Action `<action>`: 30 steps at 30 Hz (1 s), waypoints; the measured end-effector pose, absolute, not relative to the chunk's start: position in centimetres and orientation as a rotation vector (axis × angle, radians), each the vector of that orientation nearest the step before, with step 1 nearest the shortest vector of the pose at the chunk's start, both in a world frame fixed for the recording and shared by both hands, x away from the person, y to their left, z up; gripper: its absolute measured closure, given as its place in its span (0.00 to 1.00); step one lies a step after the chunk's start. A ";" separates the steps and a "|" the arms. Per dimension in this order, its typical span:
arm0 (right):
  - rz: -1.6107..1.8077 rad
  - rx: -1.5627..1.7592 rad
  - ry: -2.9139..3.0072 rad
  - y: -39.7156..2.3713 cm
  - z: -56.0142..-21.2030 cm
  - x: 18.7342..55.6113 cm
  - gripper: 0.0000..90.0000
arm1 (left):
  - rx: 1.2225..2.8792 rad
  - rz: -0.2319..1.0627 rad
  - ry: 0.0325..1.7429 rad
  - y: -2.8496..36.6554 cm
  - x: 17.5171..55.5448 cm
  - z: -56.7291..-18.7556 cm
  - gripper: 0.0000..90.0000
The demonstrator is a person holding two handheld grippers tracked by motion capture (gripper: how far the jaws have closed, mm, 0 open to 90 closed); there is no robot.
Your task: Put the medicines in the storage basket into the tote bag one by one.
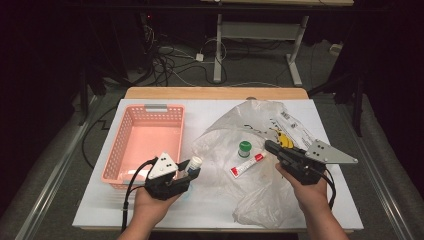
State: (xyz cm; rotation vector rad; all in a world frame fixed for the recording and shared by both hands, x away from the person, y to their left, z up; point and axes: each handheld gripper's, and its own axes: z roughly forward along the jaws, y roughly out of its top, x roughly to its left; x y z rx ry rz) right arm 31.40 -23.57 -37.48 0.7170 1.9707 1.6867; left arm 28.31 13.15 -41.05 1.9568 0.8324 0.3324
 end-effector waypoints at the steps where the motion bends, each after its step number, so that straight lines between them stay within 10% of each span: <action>1: 1.690 0.715 1.968 -23.6 -37.4 31.4 1.00 | 1.971 0.324 0.821 12.5 28.4 -41.2 0.65; 30: 1.708 0.707 1.960 -23.7 -37.1 31.3 1.00 | 2.061 0.244 0.679 0.0 33.3 -43.6 0.64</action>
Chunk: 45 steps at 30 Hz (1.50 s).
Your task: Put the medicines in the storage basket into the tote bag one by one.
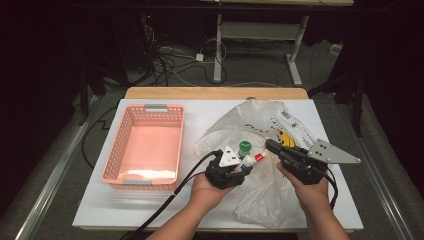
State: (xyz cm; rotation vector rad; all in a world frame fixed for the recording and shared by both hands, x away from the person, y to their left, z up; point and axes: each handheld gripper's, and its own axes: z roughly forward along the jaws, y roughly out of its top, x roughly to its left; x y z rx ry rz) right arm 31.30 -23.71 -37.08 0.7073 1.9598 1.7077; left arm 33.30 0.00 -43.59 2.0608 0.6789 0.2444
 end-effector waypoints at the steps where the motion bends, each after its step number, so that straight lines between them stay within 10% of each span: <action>1: 1.707 0.704 1.961 -23.7 -37.1 31.3 1.00 | 2.063 0.238 0.680 -0.5 33.6 -43.9 0.64; 22: 1.719 0.711 1.958 -24.1 -37.2 31.5 1.00 | 2.155 0.237 0.710 -6.6 36.9 -48.1 0.64; 45: 1.691 0.711 1.985 -23.6 -37.6 31.5 1.00 | 2.050 0.186 0.718 -1.2 34.5 -46.4 0.44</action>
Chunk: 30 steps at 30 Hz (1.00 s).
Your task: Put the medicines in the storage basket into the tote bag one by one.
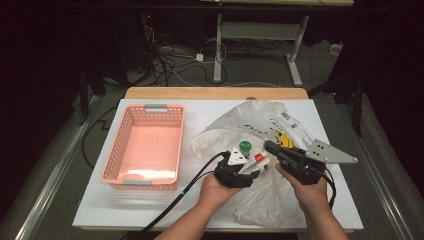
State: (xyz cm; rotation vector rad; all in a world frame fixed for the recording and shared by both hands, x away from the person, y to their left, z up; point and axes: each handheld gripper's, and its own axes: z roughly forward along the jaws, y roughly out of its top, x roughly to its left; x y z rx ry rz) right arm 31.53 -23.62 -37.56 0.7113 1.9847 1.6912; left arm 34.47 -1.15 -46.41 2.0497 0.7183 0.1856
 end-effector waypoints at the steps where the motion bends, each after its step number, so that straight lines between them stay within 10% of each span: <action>1: 1.690 0.715 1.987 -23.6 -37.6 31.5 1.00 | 2.044 0.185 0.729 -0.7 34.3 -46.4 0.40; 18: 1.681 0.726 1.977 -23.8 -37.5 31.4 1.00 | 2.065 0.191 0.780 5.5 30.4 -46.2 0.02; 30: 1.662 0.740 1.993 -23.7 -37.9 31.3 1.00 | 2.189 0.181 0.845 6.8 29.6 -47.8 0.00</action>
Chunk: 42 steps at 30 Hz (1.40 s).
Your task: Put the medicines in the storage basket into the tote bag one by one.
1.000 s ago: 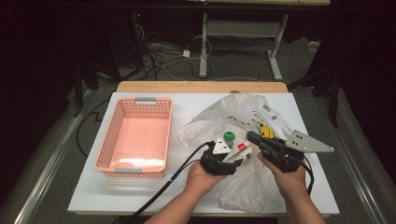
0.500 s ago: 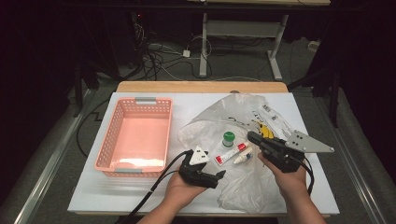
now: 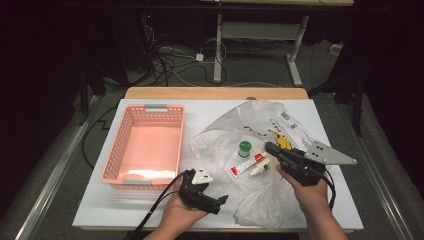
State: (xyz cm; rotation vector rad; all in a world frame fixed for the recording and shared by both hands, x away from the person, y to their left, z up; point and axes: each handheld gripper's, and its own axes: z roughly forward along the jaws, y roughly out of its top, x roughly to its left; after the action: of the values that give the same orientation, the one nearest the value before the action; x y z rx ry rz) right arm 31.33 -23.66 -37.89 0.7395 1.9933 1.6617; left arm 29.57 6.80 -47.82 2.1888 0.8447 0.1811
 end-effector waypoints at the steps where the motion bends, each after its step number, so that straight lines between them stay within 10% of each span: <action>1: 1.657 0.738 1.995 -23.6 -37.9 31.3 1.00 | 2.212 0.181 0.858 6.8 29.6 -48.0 0.01; 13: 1.636 0.768 2.001 -24.4 -38.4 30.7 1.00 | 2.214 0.184 0.936 3.6 32.0 -48.9 0.12; 30: 1.603 0.791 1.987 -25.1 -38.5 29.7 1.00 | 2.213 0.222 0.865 3.2 31.3 -49.0 0.98; 42: 1.620 0.799 1.993 -25.0 -39.0 29.8 1.00 | 2.041 0.181 0.881 5.0 31.1 -48.9 0.98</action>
State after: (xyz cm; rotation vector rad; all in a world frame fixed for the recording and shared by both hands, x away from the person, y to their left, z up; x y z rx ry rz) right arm 29.85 -25.03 -39.03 0.7991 1.9930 1.6198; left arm 31.10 5.03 -48.86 2.0406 0.8814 0.1811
